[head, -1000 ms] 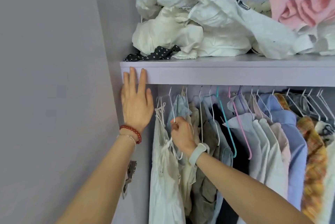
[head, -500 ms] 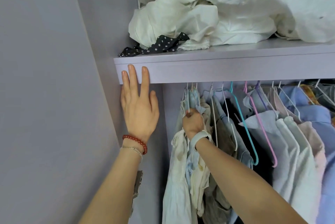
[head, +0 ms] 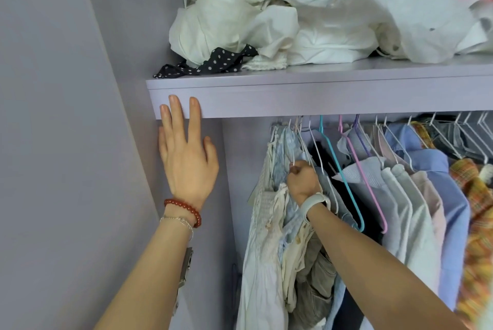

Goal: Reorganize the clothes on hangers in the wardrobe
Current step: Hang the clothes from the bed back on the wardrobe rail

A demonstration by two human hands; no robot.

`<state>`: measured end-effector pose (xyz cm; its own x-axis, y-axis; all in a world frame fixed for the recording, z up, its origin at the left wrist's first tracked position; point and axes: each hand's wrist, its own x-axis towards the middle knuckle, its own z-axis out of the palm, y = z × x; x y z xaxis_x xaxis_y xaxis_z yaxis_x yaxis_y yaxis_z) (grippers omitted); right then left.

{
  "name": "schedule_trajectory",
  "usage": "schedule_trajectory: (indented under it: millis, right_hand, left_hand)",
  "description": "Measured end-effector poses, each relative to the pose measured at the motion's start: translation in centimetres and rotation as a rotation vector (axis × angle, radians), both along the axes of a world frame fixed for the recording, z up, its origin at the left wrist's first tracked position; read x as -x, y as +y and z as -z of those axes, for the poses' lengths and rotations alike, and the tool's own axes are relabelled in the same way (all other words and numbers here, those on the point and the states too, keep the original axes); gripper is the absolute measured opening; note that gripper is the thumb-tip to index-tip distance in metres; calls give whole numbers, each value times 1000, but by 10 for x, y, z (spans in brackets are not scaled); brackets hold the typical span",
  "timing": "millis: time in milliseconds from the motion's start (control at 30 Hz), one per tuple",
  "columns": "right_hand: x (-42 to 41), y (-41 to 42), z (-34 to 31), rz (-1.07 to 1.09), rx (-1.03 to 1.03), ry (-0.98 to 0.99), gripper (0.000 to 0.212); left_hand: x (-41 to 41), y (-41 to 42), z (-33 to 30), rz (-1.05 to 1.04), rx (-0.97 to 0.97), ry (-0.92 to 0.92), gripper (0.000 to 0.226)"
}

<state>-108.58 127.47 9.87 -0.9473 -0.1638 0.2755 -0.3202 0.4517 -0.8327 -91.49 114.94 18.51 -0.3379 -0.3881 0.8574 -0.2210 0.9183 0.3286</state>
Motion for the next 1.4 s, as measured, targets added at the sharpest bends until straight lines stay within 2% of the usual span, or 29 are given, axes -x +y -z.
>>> schedule_trajectory:
  millis: [133,200,333,433,533,633,733,833,967,1067,1167,1400]
  right_hand:
    - [-4,8,-7,-90,-108,22,24]
    - [-11,11,-16,-160,-42,-20,27]
    - [-41,33,-24,-367,38,-94,49]
    - [-65,76,-17,-373,10,10,49]
    - [-87,140,-12,-283,-25,162,46]
    - [-106,223,-5,-77,-216,294,44]
    - [-132,319,15,194,-422,327,42]
    - [-177,415,44,483,-578,146,45]
    - [-278,511,89,810,-650,-115,47]
    - [-372,552,122,1050,-640,-331,48]
    - [-471,564,149,1299,-544,-508,46]
    - [-683,519,203,1783,-295,-787,39]
  left_hand:
    - [-4,14,22,26,-96,-25,69]
    - [-3,25,36,54,-151,-57,65]
    - [6,51,64,155,-282,-185,57]
    - [15,81,74,242,-338,-239,52]
    - [26,129,82,348,-232,-264,48]
    - [38,194,93,492,-100,-329,48]
    - [46,272,109,641,43,-441,48]
    - [40,359,130,845,98,-533,46]
    - [1,475,175,1157,196,-699,45]
    - [-48,554,215,1410,333,-838,46]
    - [-113,615,241,1645,517,-897,47]
    - [-304,685,274,2179,830,-1043,42]
